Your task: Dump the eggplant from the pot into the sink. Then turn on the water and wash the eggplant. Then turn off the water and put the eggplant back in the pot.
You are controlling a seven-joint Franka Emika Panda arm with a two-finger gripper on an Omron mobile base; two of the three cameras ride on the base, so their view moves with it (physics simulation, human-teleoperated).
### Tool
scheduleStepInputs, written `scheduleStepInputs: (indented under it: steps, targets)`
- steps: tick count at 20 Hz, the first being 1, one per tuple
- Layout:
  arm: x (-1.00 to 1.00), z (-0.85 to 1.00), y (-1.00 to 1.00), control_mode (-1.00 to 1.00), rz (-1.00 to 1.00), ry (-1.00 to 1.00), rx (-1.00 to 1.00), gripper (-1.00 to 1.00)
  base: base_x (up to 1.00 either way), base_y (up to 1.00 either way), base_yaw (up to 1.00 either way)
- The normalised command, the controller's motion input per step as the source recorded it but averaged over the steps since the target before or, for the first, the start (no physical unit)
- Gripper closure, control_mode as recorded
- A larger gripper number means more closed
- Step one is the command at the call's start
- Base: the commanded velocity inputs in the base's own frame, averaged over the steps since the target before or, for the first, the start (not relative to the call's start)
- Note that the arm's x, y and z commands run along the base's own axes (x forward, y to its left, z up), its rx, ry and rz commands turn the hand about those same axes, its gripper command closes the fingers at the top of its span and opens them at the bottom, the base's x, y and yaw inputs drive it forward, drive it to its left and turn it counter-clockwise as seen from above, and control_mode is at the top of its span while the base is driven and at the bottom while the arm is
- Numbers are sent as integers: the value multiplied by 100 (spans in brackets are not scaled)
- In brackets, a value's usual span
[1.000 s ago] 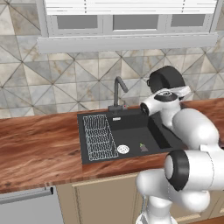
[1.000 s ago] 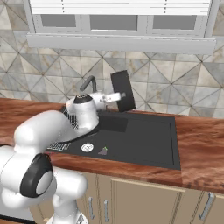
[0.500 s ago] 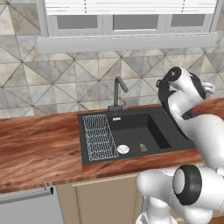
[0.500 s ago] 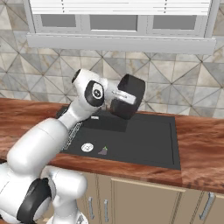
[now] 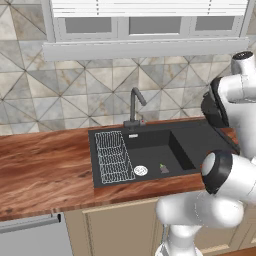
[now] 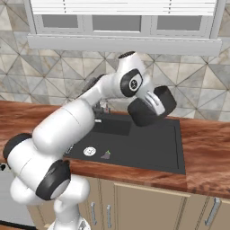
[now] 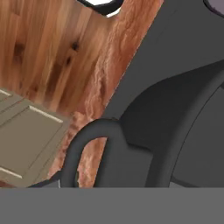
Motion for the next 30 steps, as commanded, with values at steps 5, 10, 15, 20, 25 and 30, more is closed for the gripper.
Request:
scheduleStepInputs:
  steps: [5,10,15,20,25,30]
  targets:
    - [-59,-23,-60,-100,-44,5,38,100,0,0,0]
    - [-44,-52,-51,-100,-40,0,28,100,0,0,0]
    - [-14,-61,-40,-100,-37,-7,18,100,0,0,0]
    - [0,-40,-45,-100,-35,-7,4,100,0,0,0]
    - [5,-25,-46,-100,-31,-4,0,100,0,0,0]
    - [0,-51,-22,-100,-21,-5,0,100,0,0,0]
